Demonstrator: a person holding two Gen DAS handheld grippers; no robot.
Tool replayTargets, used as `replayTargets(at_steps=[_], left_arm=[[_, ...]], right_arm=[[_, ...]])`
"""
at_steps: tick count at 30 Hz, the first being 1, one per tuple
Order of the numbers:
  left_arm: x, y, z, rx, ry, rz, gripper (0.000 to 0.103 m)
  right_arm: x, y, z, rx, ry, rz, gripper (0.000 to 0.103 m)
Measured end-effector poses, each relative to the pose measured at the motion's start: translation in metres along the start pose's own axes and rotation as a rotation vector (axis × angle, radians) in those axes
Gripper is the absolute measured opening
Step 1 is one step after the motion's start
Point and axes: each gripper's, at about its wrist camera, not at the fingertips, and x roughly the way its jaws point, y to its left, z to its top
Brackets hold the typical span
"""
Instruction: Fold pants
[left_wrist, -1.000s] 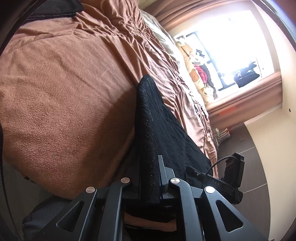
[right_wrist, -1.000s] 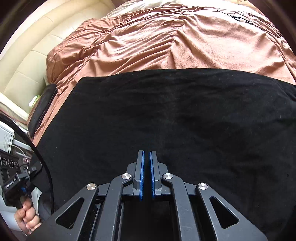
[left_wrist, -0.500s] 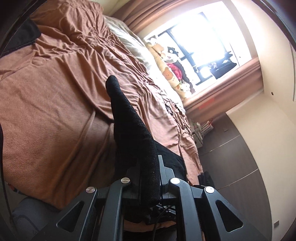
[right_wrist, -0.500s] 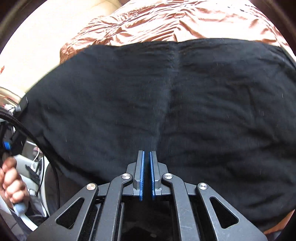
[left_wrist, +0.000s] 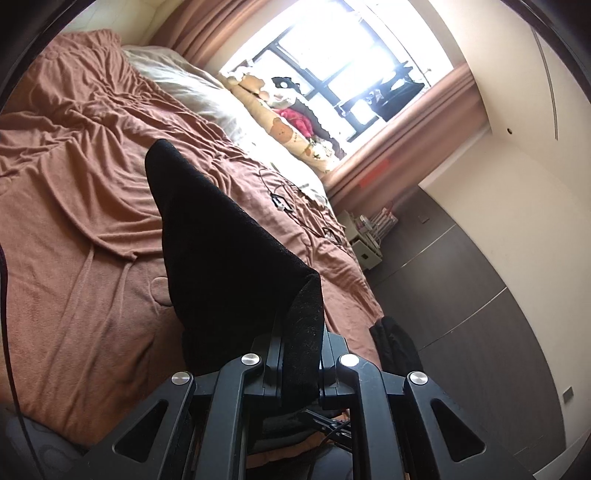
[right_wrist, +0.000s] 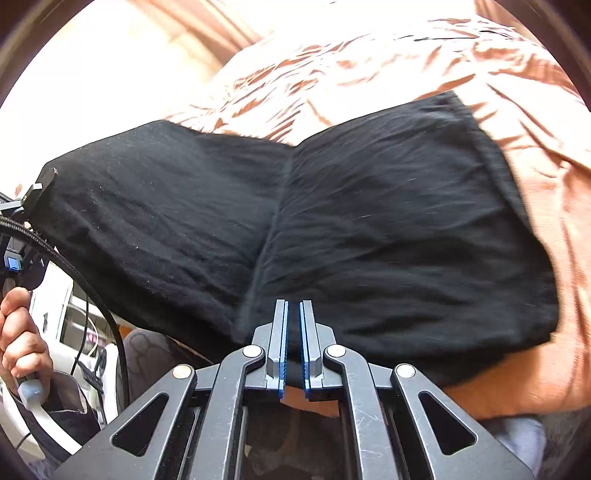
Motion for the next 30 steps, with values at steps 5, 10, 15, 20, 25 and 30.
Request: replayTargets(at_steps=[5, 10, 15, 20, 25, 30], left_arm=[[0.025, -0.028, -0.005, 0.044, 0.033, -0.014, 0.012], [0.052, -0.050, -0.012, 0.075, 0.071, -0.027, 0.012], [0.077, -0.065, -0.015, 0.103, 0.111, -0.037, 0.012], [0.106, -0.077, -0.021, 0.122, 0.151, -0.046, 0.012], [0.137, -0.088, -0.032, 0.146, 0.208, -0.051, 0.012], [0.172, -0.098, -0.048, 0.163, 0.279, -0.064, 0.012]], right_arm=[[-0.035, -0.031, -0.011, 0.066, -0.059, 0.005, 0.003], [-0.064, -0.049, -0.030, 0.107, -0.100, -0.007, 0.004], [-0.086, -0.070, -0.039, 0.150, -0.134, -0.014, 0.004], [-0.101, -0.090, -0.045, 0.196, -0.156, -0.007, 0.004], [-0.106, -0.106, -0.046, 0.235, -0.172, 0.001, 0.004], [-0.108, -0.120, -0.052, 0.265, -0.175, 0.004, 0.004]])
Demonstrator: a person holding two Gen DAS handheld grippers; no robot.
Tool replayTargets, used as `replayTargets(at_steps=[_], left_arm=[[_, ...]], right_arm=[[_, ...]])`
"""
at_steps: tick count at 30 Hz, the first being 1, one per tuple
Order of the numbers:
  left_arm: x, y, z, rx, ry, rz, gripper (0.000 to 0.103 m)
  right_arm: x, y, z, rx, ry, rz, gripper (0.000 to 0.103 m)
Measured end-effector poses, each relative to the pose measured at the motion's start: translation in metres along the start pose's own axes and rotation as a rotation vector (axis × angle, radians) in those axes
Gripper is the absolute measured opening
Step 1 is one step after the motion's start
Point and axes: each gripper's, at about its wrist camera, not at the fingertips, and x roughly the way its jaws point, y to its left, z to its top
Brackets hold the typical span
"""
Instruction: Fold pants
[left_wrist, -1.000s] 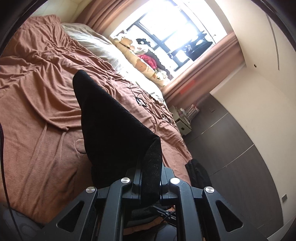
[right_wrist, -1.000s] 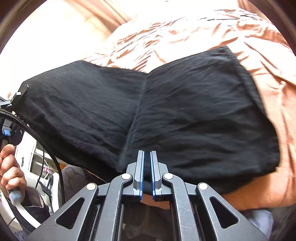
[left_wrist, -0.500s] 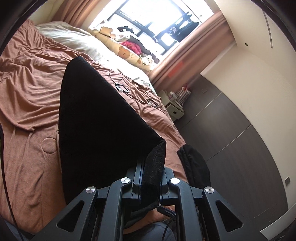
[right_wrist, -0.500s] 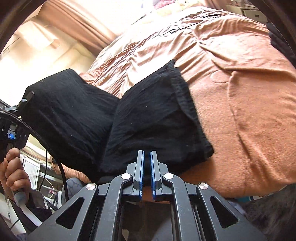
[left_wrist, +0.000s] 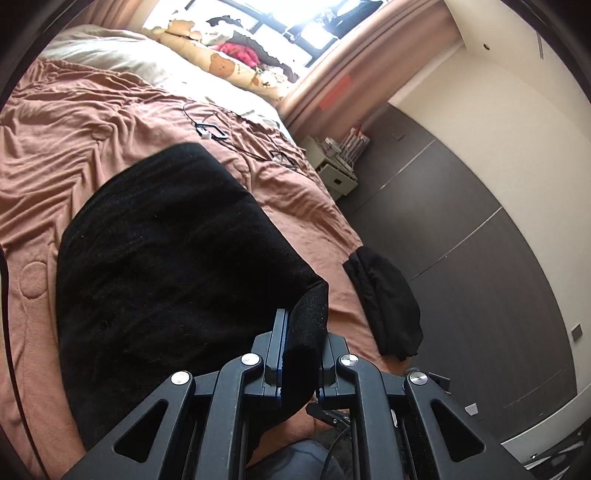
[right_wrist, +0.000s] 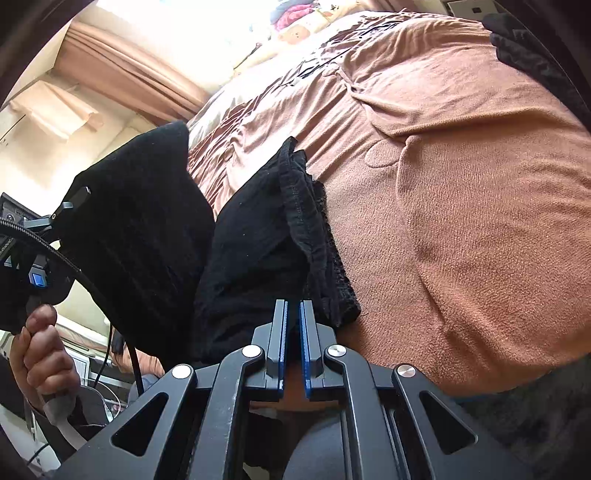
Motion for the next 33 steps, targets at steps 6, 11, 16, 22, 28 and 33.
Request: replayTargets(at_steps=[6, 11, 16, 22, 28, 33], left_arm=[[0.056, 0.001, -0.022, -0.002, 0.118, 0.001, 0.012], [0.066, -0.001, -0.041, 0.000, 0.158, -0.002, 0.012], [0.063, -0.004, -0.059, 0.014, 0.186, -0.011, 0.012], [0.071, 0.000, -0.073, -0.011, 0.235, -0.005, 0.014], [0.060, -0.002, -0.069, -0.024, 0.231, -0.025, 0.068], [0.039, 0.012, -0.067, -0.048, 0.194, -0.003, 0.069]], right_arm=[[-0.005, -0.020, -0.001, 0.049, -0.004, -0.020, 0.004], [-0.010, -0.028, -0.003, 0.072, -0.008, -0.035, 0.004], [-0.013, -0.030, -0.004, 0.091, -0.011, -0.032, 0.004], [-0.016, -0.026, -0.007, 0.086, -0.015, -0.027, 0.004], [-0.023, -0.022, -0.007, 0.084, -0.010, 0.008, 0.006], [-0.032, -0.020, -0.006, 0.082, -0.069, 0.028, 0.062]])
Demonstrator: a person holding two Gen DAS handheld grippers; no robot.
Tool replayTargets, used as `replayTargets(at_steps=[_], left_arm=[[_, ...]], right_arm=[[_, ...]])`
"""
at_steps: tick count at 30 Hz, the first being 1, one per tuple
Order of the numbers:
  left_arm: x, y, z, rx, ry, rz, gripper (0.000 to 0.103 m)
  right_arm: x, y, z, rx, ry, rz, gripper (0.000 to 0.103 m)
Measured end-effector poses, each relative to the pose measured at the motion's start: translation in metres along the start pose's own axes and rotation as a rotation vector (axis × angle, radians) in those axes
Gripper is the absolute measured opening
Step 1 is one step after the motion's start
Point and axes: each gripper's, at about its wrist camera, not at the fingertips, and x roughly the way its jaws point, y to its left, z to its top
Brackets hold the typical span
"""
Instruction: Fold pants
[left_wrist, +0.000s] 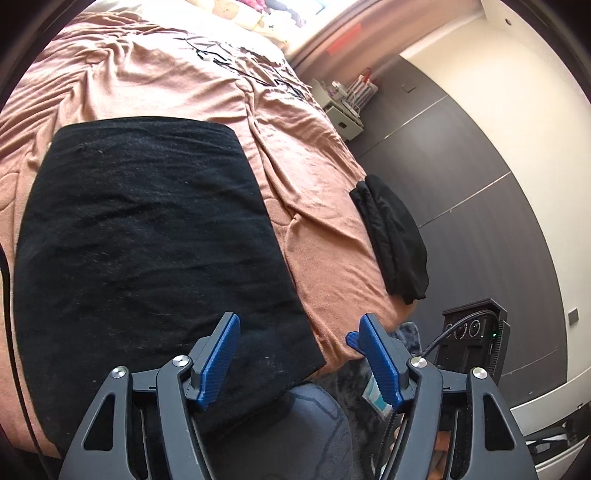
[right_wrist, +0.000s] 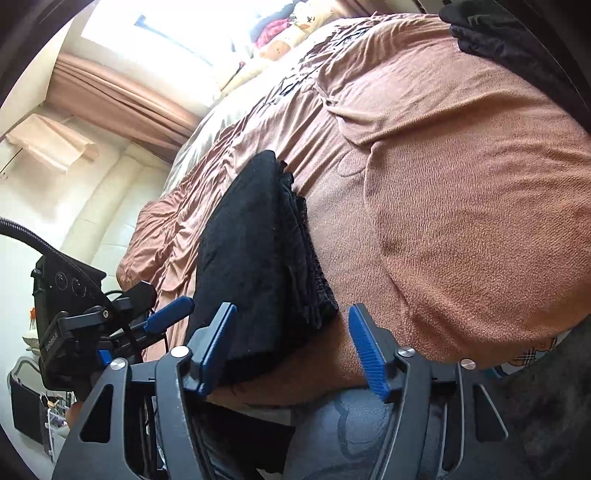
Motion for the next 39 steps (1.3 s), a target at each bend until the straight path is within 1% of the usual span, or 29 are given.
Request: replayTargets(at_steps=[3, 5, 10, 12, 13, 14, 15, 17, 18, 19, 21, 25, 30, 32, 34, 35, 36, 39], left_arm=[[-0.013, 0.013, -0.001, -0.015, -0.021, 0.039, 0.069], [-0.023, 0.024, -0.001, -0.027, -0.037, 0.062, 0.069], [-0.048, 0.051, -0.006, -0.067, -0.070, 0.114, 0.069], [-0.054, 0.062, -0.008, -0.084, -0.077, 0.136, 0.069], [-0.058, 0.067, -0.009, -0.092, -0.080, 0.149, 0.069], [-0.063, 0.074, -0.011, -0.100, -0.083, 0.163, 0.069], [-0.065, 0.080, -0.012, -0.113, -0.079, 0.165, 0.069], [-0.069, 0.092, -0.016, -0.133, -0.079, 0.175, 0.069], [-0.071, 0.098, -0.017, -0.144, -0.080, 0.181, 0.069], [-0.071, 0.103, -0.019, -0.155, -0.080, 0.187, 0.069], [-0.072, 0.115, -0.022, -0.180, -0.077, 0.198, 0.069], [-0.068, 0.133, -0.030, -0.224, -0.061, 0.208, 0.069], [-0.058, 0.145, -0.041, -0.262, -0.035, 0.189, 0.069], [-0.054, 0.147, -0.046, -0.269, -0.025, 0.170, 0.069], [-0.050, 0.150, -0.050, -0.288, -0.020, 0.137, 0.057], [-0.050, 0.150, -0.052, -0.291, -0.023, 0.142, 0.054], [-0.051, 0.147, -0.053, -0.282, -0.032, 0.153, 0.049], [-0.057, 0.140, -0.055, -0.251, -0.052, 0.175, 0.041]], right_arm=[[0.000, 0.004, -0.001, -0.007, 0.000, 0.017, 0.062], [0.004, 0.007, -0.004, -0.026, 0.007, 0.011, 0.062], [0.026, 0.010, -0.009, -0.021, 0.072, 0.011, 0.061], [0.034, 0.013, -0.009, -0.015, 0.089, 0.019, 0.046], [0.038, 0.013, -0.008, -0.011, 0.096, 0.025, 0.042], [0.041, 0.013, -0.008, -0.010, 0.102, 0.028, 0.033], [0.044, 0.014, -0.007, -0.011, 0.103, 0.025, 0.021], [0.049, 0.018, -0.004, -0.035, 0.088, -0.008, 0.009], [0.048, 0.020, -0.003, -0.043, 0.075, -0.006, 0.008], [0.047, 0.022, -0.003, -0.048, 0.060, -0.006, 0.007], [0.044, 0.023, -0.004, -0.062, 0.041, -0.033, 0.006], [0.051, 0.019, -0.009, -0.062, 0.033, -0.099, 0.006], [0.070, 0.012, -0.014, -0.028, 0.055, -0.147, 0.006], [0.074, 0.015, -0.014, -0.037, 0.055, -0.161, 0.006], [0.077, 0.017, -0.015, -0.056, 0.055, -0.178, 0.006], [0.078, 0.018, -0.015, -0.056, 0.057, -0.180, 0.006], [0.078, 0.019, -0.015, -0.055, 0.059, -0.177, 0.006], [0.074, 0.022, -0.013, -0.046, 0.065, -0.155, 0.007]])
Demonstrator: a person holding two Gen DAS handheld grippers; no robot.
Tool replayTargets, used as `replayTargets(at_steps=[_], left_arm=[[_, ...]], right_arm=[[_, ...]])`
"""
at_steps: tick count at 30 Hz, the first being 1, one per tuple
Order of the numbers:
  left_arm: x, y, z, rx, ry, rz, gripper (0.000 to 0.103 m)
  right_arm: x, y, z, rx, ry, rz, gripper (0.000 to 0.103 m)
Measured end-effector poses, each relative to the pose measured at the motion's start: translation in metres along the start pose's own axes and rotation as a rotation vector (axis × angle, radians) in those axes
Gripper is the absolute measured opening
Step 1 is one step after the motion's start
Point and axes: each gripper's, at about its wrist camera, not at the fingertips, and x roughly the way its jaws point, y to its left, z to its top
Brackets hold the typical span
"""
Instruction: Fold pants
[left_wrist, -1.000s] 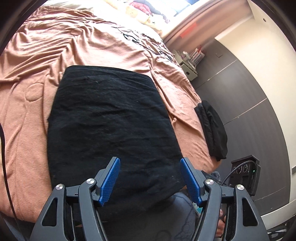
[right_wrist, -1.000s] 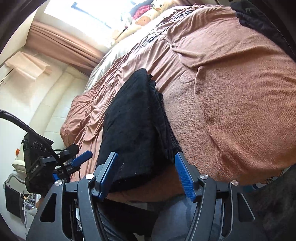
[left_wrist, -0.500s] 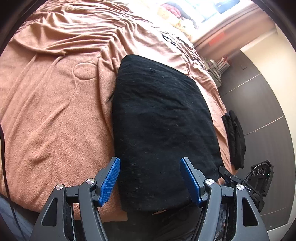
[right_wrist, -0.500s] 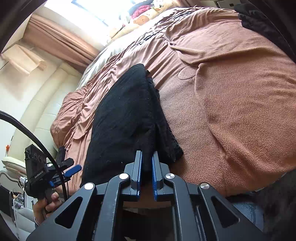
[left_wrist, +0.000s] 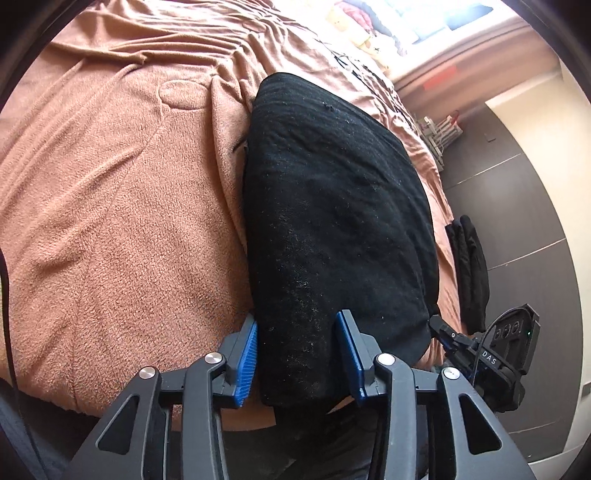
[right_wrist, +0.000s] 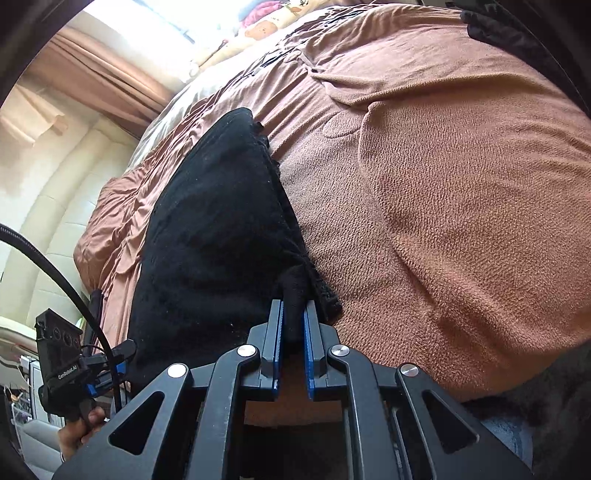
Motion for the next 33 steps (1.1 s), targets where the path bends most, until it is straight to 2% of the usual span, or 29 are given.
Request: replayTargets(at_steps=[4, 7, 10, 14, 15, 21, 24, 27, 33], left_arm=[[-0.005, -0.002, -0.001, 0.015, -0.002, 0.002, 0.040], [-0.002, 0.003, 0.002, -0.013, 0.016, -0.011, 0.041], [0.000, 0.012, 0.005, -0.048, 0.022, -0.041, 0.045], [0.004, 0.017, 0.004, -0.069, 0.016, -0.062, 0.048], [0.005, 0.017, 0.004, -0.069, 0.017, -0.061, 0.049], [0.006, 0.020, -0.002, -0.076, 0.019, -0.079, 0.051], [0.002, 0.020, -0.002, -0.063, 0.017, -0.075, 0.042], [-0.009, 0.025, -0.003, -0.055, 0.010, -0.081, 0.032], [-0.032, 0.031, -0.002, -0.036, -0.018, -0.074, 0.025]], right_arm=[[-0.010, -0.003, 0.004, 0.013, -0.014, 0.028, 0.009], [-0.014, -0.002, 0.006, -0.002, -0.026, 0.025, 0.010], [-0.012, 0.001, 0.010, -0.036, -0.024, 0.010, 0.018], [-0.011, 0.001, 0.017, -0.051, -0.046, 0.014, 0.048], [-0.011, 0.002, 0.019, -0.059, -0.051, 0.014, 0.051], [0.020, 0.002, 0.029, -0.078, 0.020, 0.018, 0.051], [0.037, 0.001, 0.028, -0.080, 0.057, 0.021, 0.051], [0.038, 0.002, 0.026, -0.076, 0.053, 0.023, 0.049], [0.032, 0.011, 0.021, -0.077, 0.066, 0.030, 0.043]])
